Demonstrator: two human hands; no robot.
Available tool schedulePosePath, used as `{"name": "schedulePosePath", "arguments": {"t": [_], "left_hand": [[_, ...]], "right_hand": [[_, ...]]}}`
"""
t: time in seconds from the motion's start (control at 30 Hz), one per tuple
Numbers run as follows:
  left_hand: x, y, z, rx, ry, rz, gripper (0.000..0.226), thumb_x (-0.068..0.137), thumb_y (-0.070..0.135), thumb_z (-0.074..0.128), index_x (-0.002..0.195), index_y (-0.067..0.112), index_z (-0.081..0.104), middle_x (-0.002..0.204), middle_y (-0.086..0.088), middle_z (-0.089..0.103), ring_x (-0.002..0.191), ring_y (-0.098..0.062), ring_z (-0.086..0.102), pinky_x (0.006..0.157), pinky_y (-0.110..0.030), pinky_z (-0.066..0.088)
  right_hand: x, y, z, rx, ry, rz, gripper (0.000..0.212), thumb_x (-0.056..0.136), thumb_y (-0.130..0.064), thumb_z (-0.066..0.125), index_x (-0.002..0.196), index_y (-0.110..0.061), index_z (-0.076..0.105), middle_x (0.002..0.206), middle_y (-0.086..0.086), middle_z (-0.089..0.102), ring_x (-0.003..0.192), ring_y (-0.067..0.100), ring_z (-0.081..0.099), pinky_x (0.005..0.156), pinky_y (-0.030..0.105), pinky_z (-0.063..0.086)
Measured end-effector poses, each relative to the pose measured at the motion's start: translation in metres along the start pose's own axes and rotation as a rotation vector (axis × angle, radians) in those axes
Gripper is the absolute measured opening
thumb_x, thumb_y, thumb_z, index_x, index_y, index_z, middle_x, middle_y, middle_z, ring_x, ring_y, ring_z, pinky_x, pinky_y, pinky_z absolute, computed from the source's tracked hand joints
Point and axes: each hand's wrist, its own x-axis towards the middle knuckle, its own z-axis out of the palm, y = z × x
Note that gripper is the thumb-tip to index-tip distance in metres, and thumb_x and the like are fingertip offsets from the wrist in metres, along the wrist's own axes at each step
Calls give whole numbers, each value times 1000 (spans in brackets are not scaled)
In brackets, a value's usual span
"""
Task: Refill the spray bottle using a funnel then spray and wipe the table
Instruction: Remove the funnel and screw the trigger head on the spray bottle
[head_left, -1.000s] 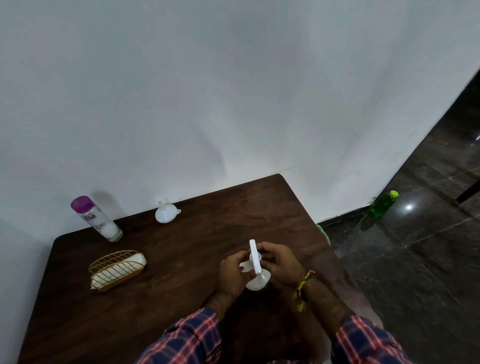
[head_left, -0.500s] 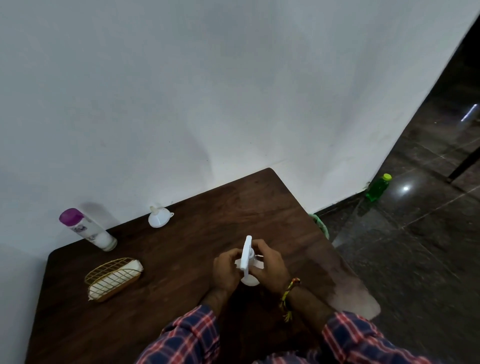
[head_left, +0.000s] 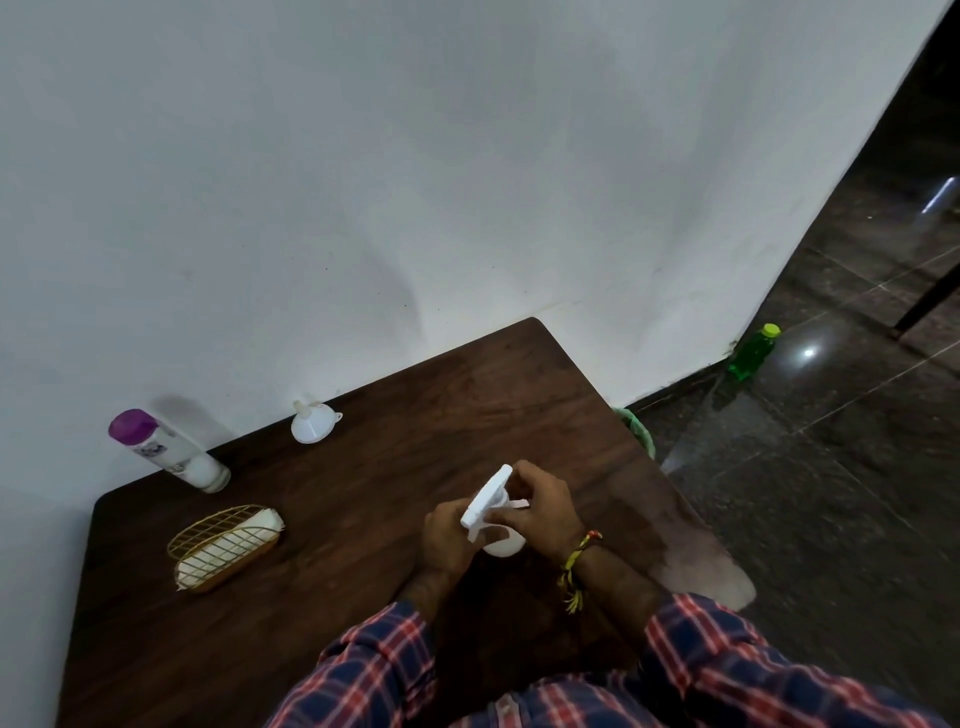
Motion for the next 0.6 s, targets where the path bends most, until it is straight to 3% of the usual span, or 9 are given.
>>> {"name": "schedulePosePath", "arguments": {"t": [0.07,0.13,0.2,0.27,0.33,0.43,0.5,0.6], "left_hand": [[1,-2,1,52,5,3,23,78,26,80,97,15,73,82,11,69,71,2,63,58,-4,45],[2,-4,2,59,21,9,27,81,29,77,102,13,73,85,10,68,80,-8,67,62,-5,47],[1,-5,3,38,22,-8,44,72,33,84,110,17,71,95,8,70,87,-9,67,74,-18,54],[-1,-9,5,-21,37,-69,57,64,36,87,115,18,67,106,7,70,94,-8,66,81,-26,56],[-1,-14,7,-18,35,-100,61,63,43,86,114,17,67,108,6,70,97,-8,66,78,-20,53],[-3,-15,8,-32,35,-123,58,64,38,87,113,15,66,104,5,71,94,-9,67,70,-10,48],[-5,-14,8,-54,-14,-126,54,68,33,86,115,17,65,104,7,69,96,-9,66,72,-13,52],[-5,-16,8,-17,-69,-61,59,72,47,79,123,23,64,117,5,69,101,-7,66,84,-26,56]], "right_hand": [[0,-4,3,17,-35,2,50,60,-38,82,100,-18,59,87,-4,68,80,9,65,71,28,54],[1,-1,2,93,-139,8,52,71,-30,76,120,-22,61,105,-4,71,97,7,67,86,28,55],[3,4,-1,110,-155,45,37,75,-26,75,112,-22,68,101,-4,73,96,8,68,88,36,55],[2,2,-1,80,-59,71,35,66,-30,84,93,-17,65,86,-4,71,80,7,66,75,31,56],[1,-5,1,48,-23,86,46,60,-32,87,94,-22,58,87,-7,68,80,5,63,71,26,54],[3,1,-5,113,-216,64,53,74,-19,80,123,-23,60,116,-7,67,107,8,63,93,30,53],[5,6,-13,155,-268,62,39,78,-14,77,116,-15,68,110,1,72,104,14,67,93,37,54],[0,-3,-5,108,-49,104,29,63,-30,88,82,-22,67,80,-5,71,76,6,67,72,32,57]]}}
